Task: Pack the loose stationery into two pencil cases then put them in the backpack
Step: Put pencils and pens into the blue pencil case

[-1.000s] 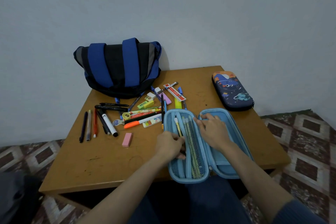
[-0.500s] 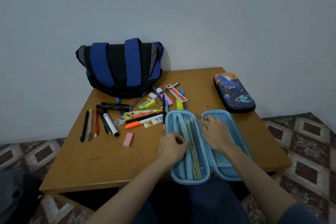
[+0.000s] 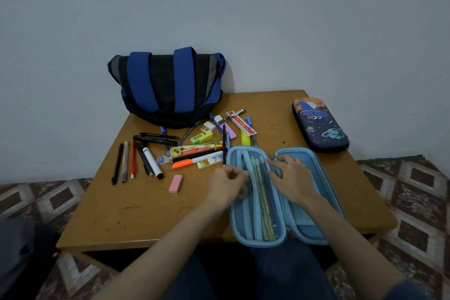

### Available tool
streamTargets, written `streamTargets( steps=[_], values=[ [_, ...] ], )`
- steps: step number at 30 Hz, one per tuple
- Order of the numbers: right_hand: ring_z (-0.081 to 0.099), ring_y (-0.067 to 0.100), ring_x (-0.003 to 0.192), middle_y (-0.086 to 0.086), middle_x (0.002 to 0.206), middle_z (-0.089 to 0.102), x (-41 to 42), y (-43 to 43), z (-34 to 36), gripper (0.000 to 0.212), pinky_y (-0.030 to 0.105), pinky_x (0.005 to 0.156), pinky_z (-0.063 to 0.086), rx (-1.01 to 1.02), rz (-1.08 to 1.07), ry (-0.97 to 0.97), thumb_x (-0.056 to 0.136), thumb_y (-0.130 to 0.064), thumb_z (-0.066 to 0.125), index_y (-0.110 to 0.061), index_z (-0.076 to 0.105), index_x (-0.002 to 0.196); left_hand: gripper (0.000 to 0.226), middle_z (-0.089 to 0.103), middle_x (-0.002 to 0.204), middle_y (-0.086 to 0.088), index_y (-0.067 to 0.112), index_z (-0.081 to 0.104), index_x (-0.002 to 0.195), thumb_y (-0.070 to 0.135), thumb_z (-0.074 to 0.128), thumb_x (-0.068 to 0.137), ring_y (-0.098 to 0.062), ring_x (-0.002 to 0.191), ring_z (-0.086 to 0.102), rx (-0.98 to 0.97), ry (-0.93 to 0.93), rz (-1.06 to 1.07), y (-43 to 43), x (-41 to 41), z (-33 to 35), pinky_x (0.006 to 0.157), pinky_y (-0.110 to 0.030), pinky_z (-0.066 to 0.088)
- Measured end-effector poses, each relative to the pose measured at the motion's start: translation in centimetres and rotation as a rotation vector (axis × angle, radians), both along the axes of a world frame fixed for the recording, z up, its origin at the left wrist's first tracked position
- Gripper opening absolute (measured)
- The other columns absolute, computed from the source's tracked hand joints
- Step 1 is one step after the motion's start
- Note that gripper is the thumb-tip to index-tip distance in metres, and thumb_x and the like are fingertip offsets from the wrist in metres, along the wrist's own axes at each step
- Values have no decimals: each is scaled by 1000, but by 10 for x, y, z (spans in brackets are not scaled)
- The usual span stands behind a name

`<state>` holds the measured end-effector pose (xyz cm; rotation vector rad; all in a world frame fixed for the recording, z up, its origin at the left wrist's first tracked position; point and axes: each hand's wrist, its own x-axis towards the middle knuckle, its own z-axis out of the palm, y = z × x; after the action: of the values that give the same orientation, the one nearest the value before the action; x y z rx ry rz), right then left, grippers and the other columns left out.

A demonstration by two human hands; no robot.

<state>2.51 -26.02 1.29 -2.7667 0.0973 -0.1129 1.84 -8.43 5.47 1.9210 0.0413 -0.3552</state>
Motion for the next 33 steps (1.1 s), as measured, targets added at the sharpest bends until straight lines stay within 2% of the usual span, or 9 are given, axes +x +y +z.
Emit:
streamTargets(
  steps=[3,7,10,13,16,19,25,28,33],
  values=[
    [41,21,125,0,139,46,0,0,-1,40,39,103,35,26,0,-13,96,-38,44,-28,51,134,22,65,82,-5,17,64,77,24,52,94,-15,74,59,36,-73,57,21,15,5,73,-30,52],
    [41,21,124,-1,137,47,1,-1,-2,39,39,102,35,38,-6,-16,96,-38,45,-28,53,132,26,62,113,3,22,70,93,4,51,93,-15,92,60,146,-191,139,47,33,3,76,-32,50],
    [41,20,123,-1,136,48,2,0,-3,38,39,101,36,53,-14,-27,95,-38,45,-27,54,130,38,62,113,-3,18,66,73,-9,45,89,-30,108,58,146,-232,233,68,40,-1,78,-39,49],
    [42,20,122,-1,135,49,4,0,-4,37,39,101,36,60,-20,-28,96,-37,45,-27,56,129,41,62,104,-1,13,61,60,-8,43,90,-20,117,51,118,-242,284,86,46,-8,87,-30,41],
    [43,20,120,-1,134,49,4,-1,-4,37,40,101,38,61,-21,-29,96,-38,45,-27,56,129,37,65,102,-2,13,62,63,-1,45,93,9,72,61,143,-276,253,92,47,-13,61,-7,44],
    [44,22,119,0,132,51,4,0,-4,36,40,99,39,66,-22,-33,96,-37,45,-26,57,128,37,64,86,-1,17,63,66,5,45,95,-5,49,49,165,-253,243,93,45,-21,44,-20,37],
    [45,22,118,0,130,51,4,1,-3,36,39,97,40,42,-25,-32,95,-37,46,-25,57,128,33,61,75,8,28,66,75,13,46,96,-11,63,45,150,-253,218,91,37,-30,55,-24,31],
    [45,23,117,1,130,52,4,2,-3,36,40,97,41,38,-25,-33,95,-36,47,-24,58,127,27,62,72,-1,27,68,84,16,47,95,-20,60,47,138,-255,240,99,34,-32,53,-29,34],
    [48,24,112,2,124,55,6,2,-3,34,39,92,43,51,-38,-50,94,-33,50,-22,60,124,18,59,102,4,16,67,104,17,53,93,-6,88,52,293,-359,281,113,30,-35,73,-18,44]
  ],
)
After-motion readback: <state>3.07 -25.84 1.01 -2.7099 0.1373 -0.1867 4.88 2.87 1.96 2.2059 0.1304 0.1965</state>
